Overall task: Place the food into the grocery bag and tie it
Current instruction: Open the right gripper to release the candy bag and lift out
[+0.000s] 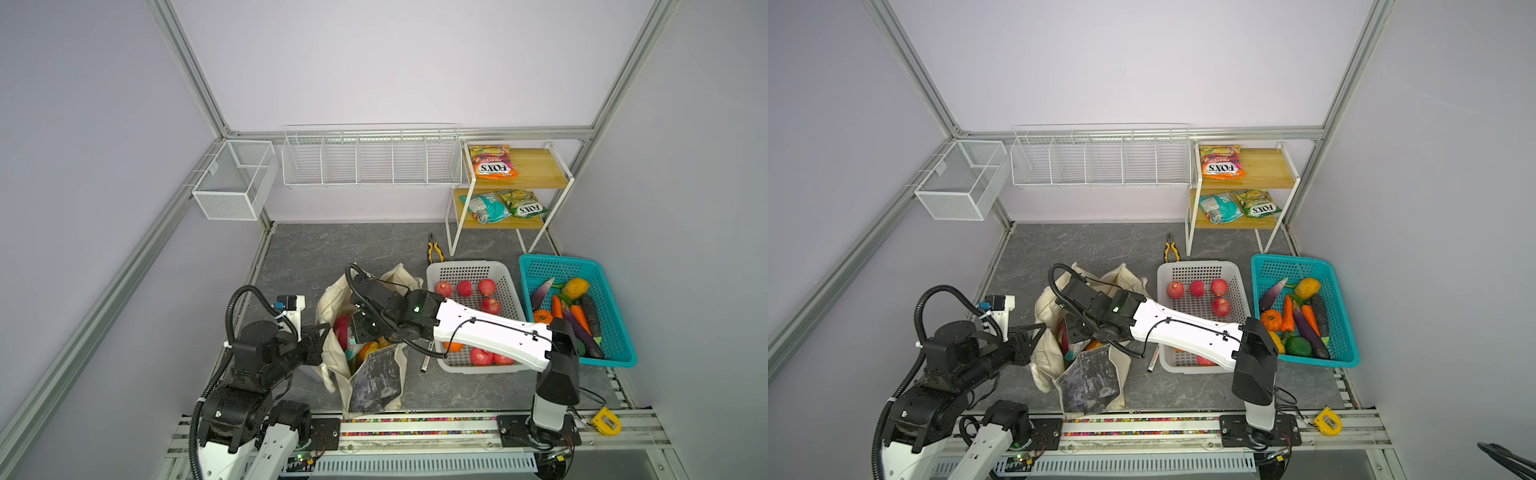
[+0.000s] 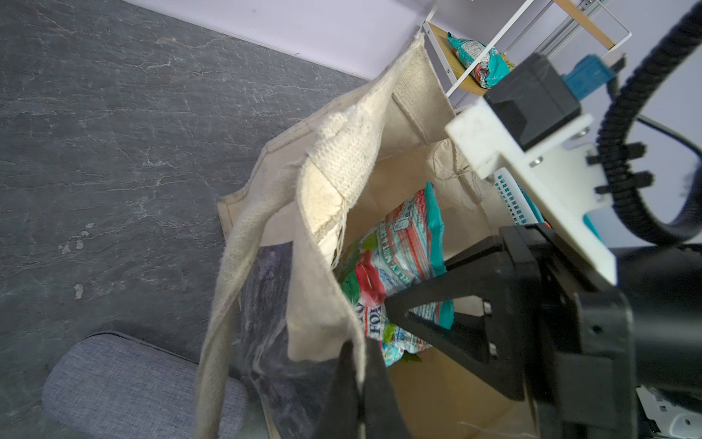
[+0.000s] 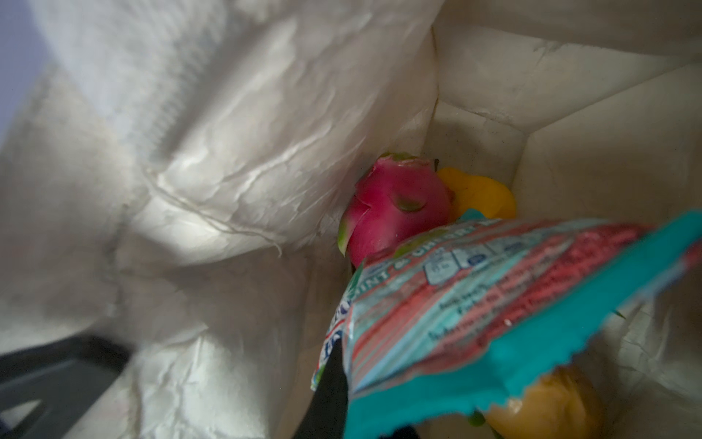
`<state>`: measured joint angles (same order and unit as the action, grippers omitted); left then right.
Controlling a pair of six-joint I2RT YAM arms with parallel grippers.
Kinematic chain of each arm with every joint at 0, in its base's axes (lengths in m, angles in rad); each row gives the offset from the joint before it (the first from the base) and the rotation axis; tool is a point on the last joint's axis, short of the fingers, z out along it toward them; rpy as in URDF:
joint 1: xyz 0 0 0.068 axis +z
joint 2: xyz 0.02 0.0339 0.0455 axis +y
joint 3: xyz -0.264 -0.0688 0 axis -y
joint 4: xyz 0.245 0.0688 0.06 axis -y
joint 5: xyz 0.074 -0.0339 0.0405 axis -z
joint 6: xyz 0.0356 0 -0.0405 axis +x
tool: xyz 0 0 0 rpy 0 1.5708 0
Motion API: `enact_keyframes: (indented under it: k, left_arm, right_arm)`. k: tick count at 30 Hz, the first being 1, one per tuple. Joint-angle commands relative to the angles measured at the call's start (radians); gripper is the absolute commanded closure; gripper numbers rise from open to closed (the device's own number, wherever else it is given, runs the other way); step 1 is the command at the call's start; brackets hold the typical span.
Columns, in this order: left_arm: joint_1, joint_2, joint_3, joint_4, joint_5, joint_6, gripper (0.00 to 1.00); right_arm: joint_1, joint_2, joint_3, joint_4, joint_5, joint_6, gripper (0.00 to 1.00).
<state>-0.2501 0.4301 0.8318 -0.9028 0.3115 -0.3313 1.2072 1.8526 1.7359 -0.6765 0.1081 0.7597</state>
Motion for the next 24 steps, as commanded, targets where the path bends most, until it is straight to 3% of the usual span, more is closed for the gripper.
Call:
enact_keyframes:
  k: [1, 16, 20, 24]
  left_arm:
    - [-0.008, -0.011, 0.006, 0.006, 0.005, 0.000, 1.00]
    - [-0.008, -0.005, 0.006, 0.007, 0.019, 0.004, 1.00]
    - [-0.008, -0.007, 0.006, 0.007, 0.023, 0.005, 1.00]
    - [-0.009, -0.007, 0.006, 0.009, 0.024, 0.005, 1.00]
  right_arm:
    - [-0.008, 0.008, -0.034, -0.011, 0.003, -0.017, 0.85]
    - [-0.008, -0.001, -0.028, -0.053, 0.043, -0.031, 0.55]
    - [-0.006, -0.009, -0.013, -0.070, 0.048, -0.042, 0.37]
    - [0.001, -0.030, 0.012, -0.107, 0.069, -0.066, 0.29]
